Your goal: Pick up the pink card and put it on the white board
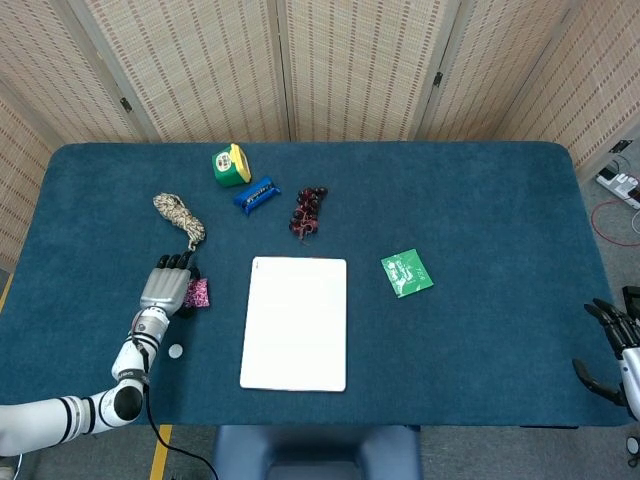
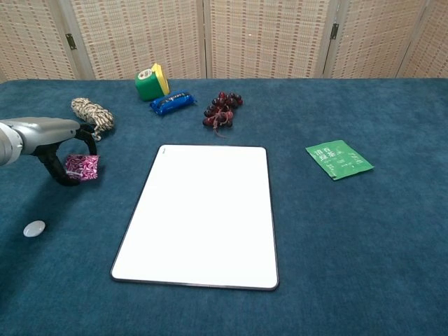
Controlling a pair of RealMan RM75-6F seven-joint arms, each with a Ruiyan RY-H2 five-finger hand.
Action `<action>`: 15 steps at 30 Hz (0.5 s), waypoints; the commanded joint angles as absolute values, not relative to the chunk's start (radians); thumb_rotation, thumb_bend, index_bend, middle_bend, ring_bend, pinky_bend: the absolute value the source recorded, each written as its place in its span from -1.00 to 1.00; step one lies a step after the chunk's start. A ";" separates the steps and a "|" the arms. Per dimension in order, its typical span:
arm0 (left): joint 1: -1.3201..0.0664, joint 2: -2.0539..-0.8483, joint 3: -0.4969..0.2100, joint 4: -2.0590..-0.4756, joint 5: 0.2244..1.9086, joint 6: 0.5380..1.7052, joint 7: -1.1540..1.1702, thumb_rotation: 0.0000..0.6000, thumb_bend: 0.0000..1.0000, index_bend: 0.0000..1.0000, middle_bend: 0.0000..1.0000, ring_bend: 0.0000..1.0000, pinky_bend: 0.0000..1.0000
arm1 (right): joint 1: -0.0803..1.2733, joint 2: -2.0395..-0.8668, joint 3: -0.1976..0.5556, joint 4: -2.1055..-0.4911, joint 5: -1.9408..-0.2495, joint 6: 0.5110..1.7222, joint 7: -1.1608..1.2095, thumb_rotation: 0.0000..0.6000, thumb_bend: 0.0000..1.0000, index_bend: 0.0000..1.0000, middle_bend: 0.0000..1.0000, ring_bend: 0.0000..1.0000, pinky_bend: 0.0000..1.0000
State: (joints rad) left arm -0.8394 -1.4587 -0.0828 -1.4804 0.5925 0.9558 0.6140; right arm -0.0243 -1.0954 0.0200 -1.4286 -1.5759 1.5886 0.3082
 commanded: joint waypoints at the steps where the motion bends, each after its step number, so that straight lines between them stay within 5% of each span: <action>1: -0.841 -1.435 -0.087 -1.541 0.644 0.977 0.615 1.00 -0.37 -0.38 -0.98 -1.00 -1.00 | -0.024 -1.095 0.020 -1.430 -1.575 1.587 0.307 1.00 -0.30 -0.75 -0.68 -0.64 -1.00; 15: -0.959 -1.518 -0.117 -1.594 0.711 0.942 0.720 1.00 -0.37 -0.44 -0.98 -1.00 -1.00 | -0.037 -1.088 0.022 -1.433 -1.556 1.591 0.305 1.00 -0.30 -0.75 -0.68 -0.64 -1.00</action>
